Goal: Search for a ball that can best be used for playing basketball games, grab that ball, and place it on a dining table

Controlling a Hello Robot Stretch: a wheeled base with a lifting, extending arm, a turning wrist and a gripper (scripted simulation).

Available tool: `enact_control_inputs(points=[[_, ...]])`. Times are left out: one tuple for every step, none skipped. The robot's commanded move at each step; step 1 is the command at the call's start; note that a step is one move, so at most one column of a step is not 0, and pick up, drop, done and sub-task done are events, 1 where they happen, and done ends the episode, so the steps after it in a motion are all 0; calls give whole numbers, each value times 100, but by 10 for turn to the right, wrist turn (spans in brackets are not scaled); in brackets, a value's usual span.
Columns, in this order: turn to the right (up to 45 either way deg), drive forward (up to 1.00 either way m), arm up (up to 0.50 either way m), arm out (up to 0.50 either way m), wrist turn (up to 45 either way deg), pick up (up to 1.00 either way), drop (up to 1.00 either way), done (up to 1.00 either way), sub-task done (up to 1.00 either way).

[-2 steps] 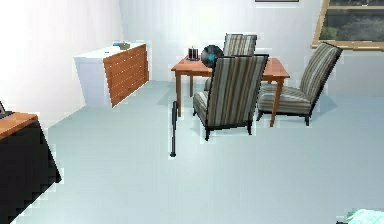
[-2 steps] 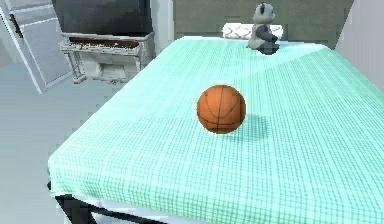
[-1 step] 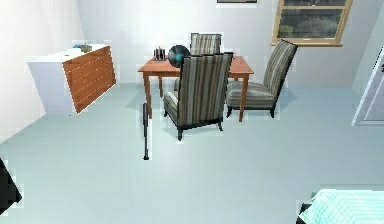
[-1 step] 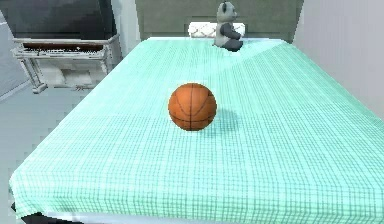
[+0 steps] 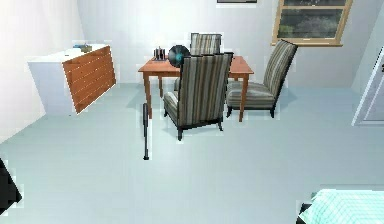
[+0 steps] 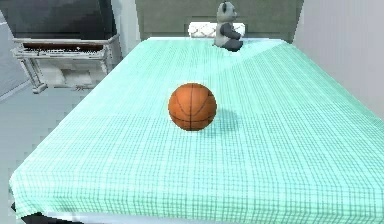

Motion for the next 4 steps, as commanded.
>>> enact_control_inputs(points=[[0,0,38,0,0,0,0,0,0],[0,0,0,44,0,0,0,0,0],[0,0,0,0,450,0,0,0,0],[0,0,0,0,450,0,0,0,0]])
